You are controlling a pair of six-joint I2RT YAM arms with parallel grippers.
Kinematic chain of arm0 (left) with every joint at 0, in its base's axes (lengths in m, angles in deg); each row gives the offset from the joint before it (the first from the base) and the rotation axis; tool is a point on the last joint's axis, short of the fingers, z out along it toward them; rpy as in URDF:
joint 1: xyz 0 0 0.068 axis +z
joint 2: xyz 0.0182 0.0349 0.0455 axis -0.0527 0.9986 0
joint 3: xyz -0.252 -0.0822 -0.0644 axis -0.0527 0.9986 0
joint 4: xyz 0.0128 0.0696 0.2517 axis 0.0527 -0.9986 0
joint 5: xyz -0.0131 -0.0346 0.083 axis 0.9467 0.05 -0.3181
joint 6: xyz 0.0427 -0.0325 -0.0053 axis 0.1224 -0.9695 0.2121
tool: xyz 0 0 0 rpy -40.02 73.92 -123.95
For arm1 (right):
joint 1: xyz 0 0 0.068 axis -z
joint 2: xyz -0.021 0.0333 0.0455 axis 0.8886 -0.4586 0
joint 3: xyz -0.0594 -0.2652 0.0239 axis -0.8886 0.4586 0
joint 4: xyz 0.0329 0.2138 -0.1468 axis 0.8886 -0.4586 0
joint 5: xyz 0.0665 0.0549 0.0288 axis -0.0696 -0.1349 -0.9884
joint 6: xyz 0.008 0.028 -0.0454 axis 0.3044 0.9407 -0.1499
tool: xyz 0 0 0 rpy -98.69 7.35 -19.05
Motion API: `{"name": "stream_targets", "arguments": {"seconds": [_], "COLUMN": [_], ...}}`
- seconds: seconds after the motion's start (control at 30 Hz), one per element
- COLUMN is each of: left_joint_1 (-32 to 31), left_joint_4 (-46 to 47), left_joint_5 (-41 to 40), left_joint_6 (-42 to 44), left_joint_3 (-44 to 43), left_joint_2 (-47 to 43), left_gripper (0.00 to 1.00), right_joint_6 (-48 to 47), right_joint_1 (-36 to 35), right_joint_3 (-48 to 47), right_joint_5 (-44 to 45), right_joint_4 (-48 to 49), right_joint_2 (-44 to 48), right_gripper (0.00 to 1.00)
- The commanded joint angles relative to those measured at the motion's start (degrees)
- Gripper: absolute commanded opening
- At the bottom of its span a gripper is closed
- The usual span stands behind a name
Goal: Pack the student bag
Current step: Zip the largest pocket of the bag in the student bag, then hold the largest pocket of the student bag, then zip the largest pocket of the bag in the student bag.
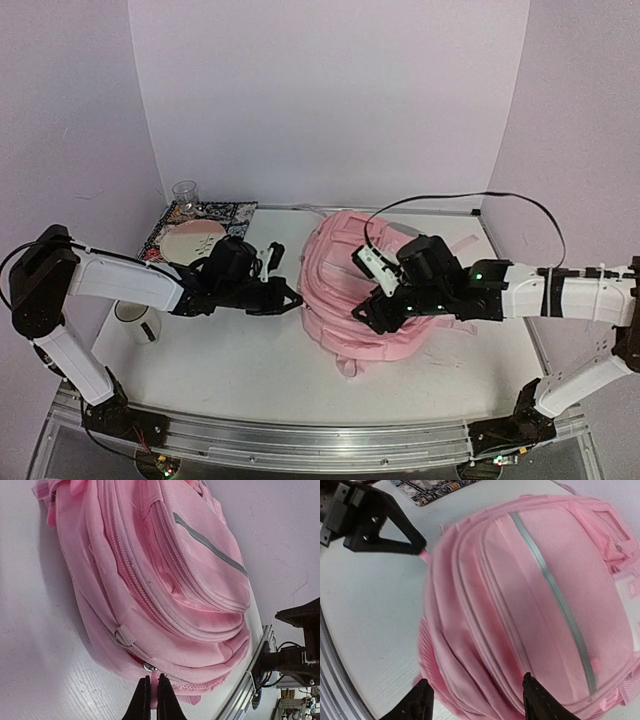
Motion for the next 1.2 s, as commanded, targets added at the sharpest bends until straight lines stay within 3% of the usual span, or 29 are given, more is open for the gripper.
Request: {"name": "stream_targets", "arguments": {"seconds": [0.0, 0.3, 0.4, 0.47, 0.53, 0.57, 0.6, 0.93, 1.17], "left_joint_1": [-2.3, -4.4, -4.5, -4.5, -4.4, -4.3, -4.1, 7.1, 9.7], "left_joint_4": [7.2, 8.0, 8.1, 8.1, 8.0, 8.0, 7.8, 7.2, 7.0], "left_joint_5": [4.4, 4.8, 5.0, 4.7, 3.4, 1.9, 0.5, -2.9, -7.2], "left_joint_6": [-2.4, -3.2, -3.2, -2.7, -2.1, -1.6, -1.0, 1.2, 3.2], "left_joint_3": [-2.5, -2.4, -2.2, -2.1, -1.8, -1.6, -1.3, 1.1, -4.3], "left_joint_2": [-1.1, -3.2, -3.9, -4.4, -4.8, -4.9, -5.0, -2.1, 5.4], "left_gripper": [0.00, 0.00, 0.00, 0.00, 0.00, 0.00, 0.00, 0.00, 0.00], "right_joint_6": [-4.6, -9.2, -9.3, -9.3, -9.1, -9.0, -8.9, -9.4, -9.5], "right_joint_1": [-2.1, -3.7, -4.4, -4.4, -4.4, -4.4, -4.4, -4.4, -4.3], "right_joint_3": [-7.0, -12.1, -12.2, -11.8, -10.8, -10.1, -9.1, 0.8, 3.1], "right_joint_5": [-1.2, 0.6, 3.3, 5.2, 6.9, 7.1, 7.2, 0.4, -4.2], "right_joint_4": [2.4, 2.1, 1.8, 1.4, 1.0, 0.9, 0.8, -1.2, -1.9], "right_joint_2": [-6.8, -18.3, -20.1, -20.4, -19.4, -18.2, -16.8, 2.8, 12.7], "right_gripper": [0.66, 0.67, 0.63, 0.51, 0.17, 0.05, 0.00, 0.00, 0.00]}}
